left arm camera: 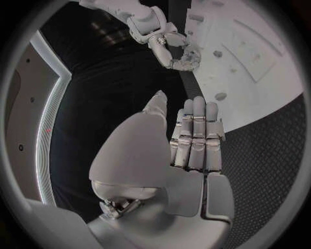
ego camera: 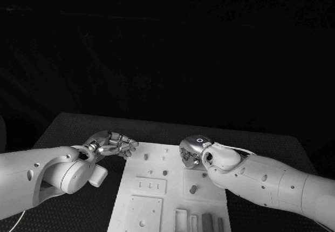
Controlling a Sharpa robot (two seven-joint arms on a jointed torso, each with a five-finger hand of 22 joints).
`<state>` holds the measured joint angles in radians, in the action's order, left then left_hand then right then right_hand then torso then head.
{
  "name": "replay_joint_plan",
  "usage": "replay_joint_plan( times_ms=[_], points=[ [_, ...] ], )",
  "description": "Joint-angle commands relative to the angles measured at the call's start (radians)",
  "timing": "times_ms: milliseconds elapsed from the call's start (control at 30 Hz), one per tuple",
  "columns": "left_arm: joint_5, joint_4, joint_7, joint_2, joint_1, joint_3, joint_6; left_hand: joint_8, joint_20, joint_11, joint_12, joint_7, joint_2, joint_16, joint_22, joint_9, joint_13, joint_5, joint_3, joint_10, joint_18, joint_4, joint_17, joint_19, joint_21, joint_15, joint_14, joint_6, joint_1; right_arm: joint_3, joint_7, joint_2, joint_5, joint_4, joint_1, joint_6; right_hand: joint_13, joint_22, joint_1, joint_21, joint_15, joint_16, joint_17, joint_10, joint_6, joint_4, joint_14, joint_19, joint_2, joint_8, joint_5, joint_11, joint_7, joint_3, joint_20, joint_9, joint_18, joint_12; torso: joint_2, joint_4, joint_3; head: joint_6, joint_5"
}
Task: Assemble the parts on the task board
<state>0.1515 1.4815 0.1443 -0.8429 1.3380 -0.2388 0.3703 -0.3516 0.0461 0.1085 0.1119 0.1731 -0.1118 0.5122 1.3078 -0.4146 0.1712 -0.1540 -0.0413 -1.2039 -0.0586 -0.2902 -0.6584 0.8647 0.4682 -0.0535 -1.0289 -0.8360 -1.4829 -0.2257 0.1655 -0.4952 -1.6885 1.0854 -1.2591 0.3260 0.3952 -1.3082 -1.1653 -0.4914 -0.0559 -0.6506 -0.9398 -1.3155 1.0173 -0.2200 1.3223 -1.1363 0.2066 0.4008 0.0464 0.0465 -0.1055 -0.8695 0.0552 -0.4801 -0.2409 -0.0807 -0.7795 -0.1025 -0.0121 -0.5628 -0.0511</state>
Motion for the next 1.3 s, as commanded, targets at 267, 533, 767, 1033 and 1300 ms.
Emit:
replay_joint_plan(
  times_ms=[267,533,767,1033,1300],
  points=[
    [-0.003,0.001,0.006,0.001,0.001,0.001,-0.013,0.004,-0.001,-0.001,-0.005,0.001,0.006,-0.002,0.017,-0.001,0.002,0.004,0.008,-0.007,-0.014,0.0,-0.002,-0.006,0.005,-0.001,-0.002,-0.004,-0.007,0.008,0.061,0.011,-0.068,0.02,0.003,0.079,0.004,-0.023,-0.005,-0.015,-0.009,-0.012,-0.006,-0.02,0.018,0.004,0.005,-0.013,0.017,0.002,0.002,-0.003,0.003,-0.02,-0.003,-0.005,-0.021,-0.003,-0.002,0.0009,0.0006,0.006,0.004],
    [-0.003,0.001,0.006,0.001,0.001,0.001,-0.012,0.005,-0.001,-0.001,-0.006,0.001,0.006,-0.003,0.017,-0.002,0.002,0.004,0.009,-0.007,-0.014,0.0,-0.002,-0.006,0.005,-0.002,-0.002,-0.004,-0.007,0.009,0.073,0.029,-0.084,0.019,0.003,0.091,0.004,-0.023,-0.005,-0.022,-0.011,-0.017,-0.01,-0.027,0.024,0.008,0.006,-0.016,0.026,0.003,0.002,-0.005,0.005,-0.027,-0.006,-0.008,-0.021,-0.002,-0.002,0.0003,0.0005,0.01,0.005],
    [-0.003,0.001,0.006,0.002,0.001,0.001,-0.012,0.005,-0.001,-0.001,-0.007,0.001,0.006,-0.003,0.017,-0.002,0.002,0.004,0.009,-0.007,-0.014,0.0,-0.002,-0.007,0.005,-0.002,-0.002,-0.003,-0.007,0.01,0.088,0.052,-0.114,0.011,0.003,0.113,0.003,-0.023,-0.006,-0.025,-0.011,-0.019,-0.011,-0.029,0.026,0.01,0.007,-0.016,0.029,0.002,0.002,-0.006,0.006,-0.031,-0.007,-0.009,-0.021,-0.001,-0.002,0.0006,0.0004,0.014,0.005],
    [-0.003,-0.003,0.006,0.007,0.001,0.001,-0.014,0.006,-0.001,-0.001,-0.007,0.002,0.006,-0.003,0.017,-0.002,0.002,0.004,0.01,-0.007,-0.014,0.0,-0.003,-0.007,0.005,-0.002,-0.003,-0.003,-0.007,0.009,0.112,0.089,-0.151,-0.018,0.004,0.173,0.003,-0.023,-0.007,-0.031,-0.013,-0.024,-0.014,-0.035,0.03,0.014,0.008,-0.017,0.037,0.002,0.002,-0.007,0.008,-0.038,-0.009,-0.011,-0.021,0.0,-0.004,-0.0011,0.0006,0.019,0.008],
    [-0.003,-0.007,0.006,0.01,0.001,0.001,-0.014,0.006,-0.001,0.0,-0.008,0.002,0.007,-0.004,0.017,-0.002,0.003,0.004,0.01,-0.007,-0.014,0.0,-0.003,-0.007,0.005,-0.002,-0.003,-0.003,-0.007,0.009,0.124,0.117,-0.174,-0.038,0.004,0.194,0.002,-0.022,-0.01,-0.036,-0.013,-0.027,-0.016,-0.038,0.033,0.018,0.008,-0.018,0.045,0.001,0.002,-0.008,0.009,-0.046,-0.01,-0.013,-0.021,0.002,-0.003,-0.0017,-0.0004,0.02,0.012]
  ],
)
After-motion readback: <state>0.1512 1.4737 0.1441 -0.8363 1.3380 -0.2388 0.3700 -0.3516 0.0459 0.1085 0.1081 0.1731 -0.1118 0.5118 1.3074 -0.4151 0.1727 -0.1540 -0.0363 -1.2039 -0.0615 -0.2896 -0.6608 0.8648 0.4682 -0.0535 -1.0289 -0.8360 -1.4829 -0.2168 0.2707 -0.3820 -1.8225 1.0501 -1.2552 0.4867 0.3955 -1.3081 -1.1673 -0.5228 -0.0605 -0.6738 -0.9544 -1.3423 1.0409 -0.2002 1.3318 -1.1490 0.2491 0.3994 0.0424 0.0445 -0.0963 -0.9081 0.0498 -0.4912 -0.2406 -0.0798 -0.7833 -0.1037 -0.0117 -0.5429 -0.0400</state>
